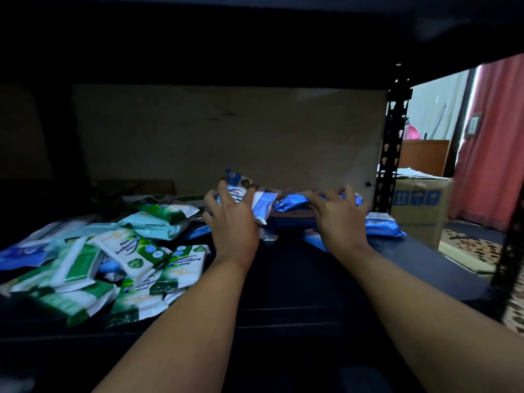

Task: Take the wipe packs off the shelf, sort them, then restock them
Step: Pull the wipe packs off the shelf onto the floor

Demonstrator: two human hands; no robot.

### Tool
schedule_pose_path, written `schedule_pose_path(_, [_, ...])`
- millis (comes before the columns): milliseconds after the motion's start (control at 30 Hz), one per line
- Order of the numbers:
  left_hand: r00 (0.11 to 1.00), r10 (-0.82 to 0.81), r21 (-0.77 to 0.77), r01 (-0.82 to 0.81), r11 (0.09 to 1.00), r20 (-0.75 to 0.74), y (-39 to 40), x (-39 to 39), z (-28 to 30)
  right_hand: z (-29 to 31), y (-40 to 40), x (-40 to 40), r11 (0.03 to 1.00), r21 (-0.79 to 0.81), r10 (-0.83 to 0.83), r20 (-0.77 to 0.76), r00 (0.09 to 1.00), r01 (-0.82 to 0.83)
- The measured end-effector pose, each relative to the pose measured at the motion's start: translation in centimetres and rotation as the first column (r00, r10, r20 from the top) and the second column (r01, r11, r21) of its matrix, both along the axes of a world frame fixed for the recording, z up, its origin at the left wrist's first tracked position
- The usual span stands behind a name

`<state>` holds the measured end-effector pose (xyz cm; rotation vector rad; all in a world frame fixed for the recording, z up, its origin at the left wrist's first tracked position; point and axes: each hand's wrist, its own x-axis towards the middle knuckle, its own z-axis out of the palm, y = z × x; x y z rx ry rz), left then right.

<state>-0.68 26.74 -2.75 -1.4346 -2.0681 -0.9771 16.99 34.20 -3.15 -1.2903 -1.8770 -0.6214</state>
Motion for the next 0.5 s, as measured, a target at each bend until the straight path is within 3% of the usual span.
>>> schedule_pose_path(300, [0.993, -0.069, 0.075, 0.062, 0.995, 0.097, -12.5, 3.6, 1.0, 0.4, -12.4, 2.9, 0.987, 0.159, 0.024, -0.017, 1.000, -0.021])
schedule_pose_path(500, [0.984, -0.115, 0.132, 0.097, 0.986, 0.139, -21.2, 4.5, -2.3, -2.9, -21.0, 3.2, 0.979, 0.193, 0.077, -0.077, 0.994, -0.061])
